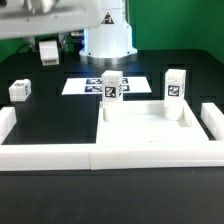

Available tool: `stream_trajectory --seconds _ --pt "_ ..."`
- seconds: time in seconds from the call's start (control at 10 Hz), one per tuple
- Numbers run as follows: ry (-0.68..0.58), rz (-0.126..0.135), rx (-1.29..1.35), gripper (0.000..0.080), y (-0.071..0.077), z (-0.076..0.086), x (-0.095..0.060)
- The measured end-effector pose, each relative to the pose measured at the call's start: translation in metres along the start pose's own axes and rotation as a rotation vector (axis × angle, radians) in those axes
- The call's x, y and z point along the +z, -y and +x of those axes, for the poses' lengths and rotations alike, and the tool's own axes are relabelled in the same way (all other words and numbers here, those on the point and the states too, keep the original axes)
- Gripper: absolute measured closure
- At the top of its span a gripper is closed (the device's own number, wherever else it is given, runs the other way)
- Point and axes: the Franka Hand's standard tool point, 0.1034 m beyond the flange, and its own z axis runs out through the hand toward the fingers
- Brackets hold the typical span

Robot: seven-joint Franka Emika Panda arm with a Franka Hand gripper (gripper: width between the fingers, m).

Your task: Assemble square table

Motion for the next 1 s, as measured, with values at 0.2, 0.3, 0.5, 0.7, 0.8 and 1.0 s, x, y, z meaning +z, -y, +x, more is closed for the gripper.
stream_trajectory --seconds 0.2,0.3,0.5,0.7,0.8,1.0 --pt "-0.153 -0.023 -0.022 0.0511 0.018 0.028 -0.049" --pt "-0.236 -0.022 -0.004 0.0511 0.022 0.031 -0.063" --pt "-0.360 -0.044 -0.011 0.0511 0.016 0.034 -0.057" --pt "-0.549 -0.072 -0.003 0.0511 0.014 0.039 -0.061" --pt "-0.600 -0.063 0.087 0.0511 0.032 0.051 -0.064" --pt "-0.753 -0.050 0.119 0.0511 0.077 0.095 -0.084"
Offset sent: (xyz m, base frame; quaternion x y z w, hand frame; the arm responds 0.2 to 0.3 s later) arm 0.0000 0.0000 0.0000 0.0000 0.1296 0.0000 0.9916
